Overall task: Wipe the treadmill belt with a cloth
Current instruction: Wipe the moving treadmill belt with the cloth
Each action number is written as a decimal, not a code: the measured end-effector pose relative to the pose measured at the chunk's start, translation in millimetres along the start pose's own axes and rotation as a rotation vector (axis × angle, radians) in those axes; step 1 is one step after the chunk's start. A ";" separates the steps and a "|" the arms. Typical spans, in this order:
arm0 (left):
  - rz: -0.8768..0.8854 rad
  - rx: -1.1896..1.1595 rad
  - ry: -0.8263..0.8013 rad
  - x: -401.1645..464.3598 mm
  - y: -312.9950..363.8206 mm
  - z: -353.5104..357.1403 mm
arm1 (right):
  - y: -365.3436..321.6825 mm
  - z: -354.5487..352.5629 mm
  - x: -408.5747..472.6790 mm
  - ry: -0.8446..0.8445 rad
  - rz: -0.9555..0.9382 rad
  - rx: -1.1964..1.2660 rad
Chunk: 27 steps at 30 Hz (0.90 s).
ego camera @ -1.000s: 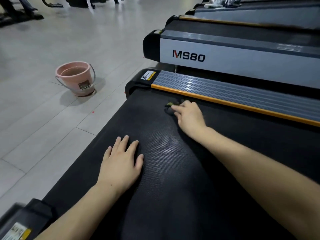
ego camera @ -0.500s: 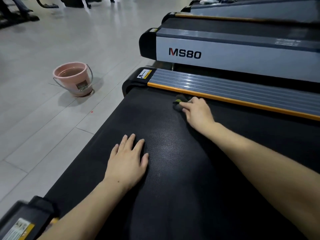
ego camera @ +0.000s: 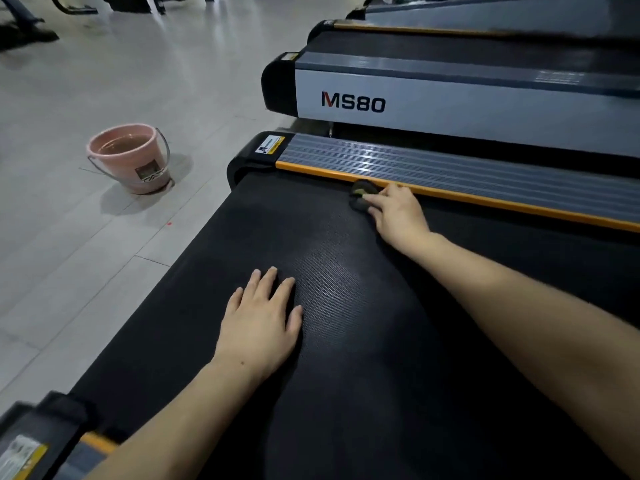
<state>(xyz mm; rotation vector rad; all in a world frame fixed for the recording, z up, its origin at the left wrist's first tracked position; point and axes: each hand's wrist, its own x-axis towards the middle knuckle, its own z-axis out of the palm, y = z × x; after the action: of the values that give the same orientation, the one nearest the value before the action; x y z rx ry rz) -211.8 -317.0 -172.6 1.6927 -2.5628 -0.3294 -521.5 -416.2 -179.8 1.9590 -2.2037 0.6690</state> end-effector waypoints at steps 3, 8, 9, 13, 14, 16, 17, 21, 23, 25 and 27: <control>0.004 -0.009 0.009 2.8 4.8 -4.2 | -32.6 -16.9 -63.4 0.019 -0.167 0.106; 0.001 -0.031 0.036 10.1 12.4 -2.6 | -36.0 -32.1 -135.9 -0.111 -0.542 0.232; 0.005 -0.033 0.031 11.2 15.4 -1.1 | -25.6 -27.6 -117.0 -0.094 -0.540 0.172; 0.035 -0.022 0.019 9.8 30.7 3.6 | 29.3 -15.1 -20.5 -0.001 -0.124 -0.005; 0.042 -0.020 0.015 9.3 34.2 3.8 | 34.8 -14.6 -9.0 -0.019 -0.018 -0.003; 0.052 -0.015 0.013 10.7 40.1 2.9 | 26.3 -13.2 -12.2 -0.026 0.061 -0.015; 0.056 -0.012 0.013 11.9 41.5 2.1 | 18.8 -13.9 -22.6 -0.023 0.068 -0.013; 0.082 0.018 0.011 14.9 41.1 -0.3 | -9.9 -32.6 -117.8 -0.055 -0.235 0.123; 0.076 0.023 0.006 15.1 40.5 0.1 | -11.7 -39.8 -146.9 -0.082 -0.392 0.190; 0.066 0.028 0.003 15.2 42.4 2.1 | 4.5 -37.2 -132.1 -0.110 -0.467 0.141; 0.061 0.025 0.006 16.3 46.2 2.5 | 30.3 -32.2 -89.3 -0.066 -0.386 0.010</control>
<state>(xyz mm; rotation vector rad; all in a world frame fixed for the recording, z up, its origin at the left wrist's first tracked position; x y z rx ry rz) -260.4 -314.1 -166.7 1.6163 -2.6194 -0.2897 -543.3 -319.7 -191.6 2.3473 -1.7736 0.5635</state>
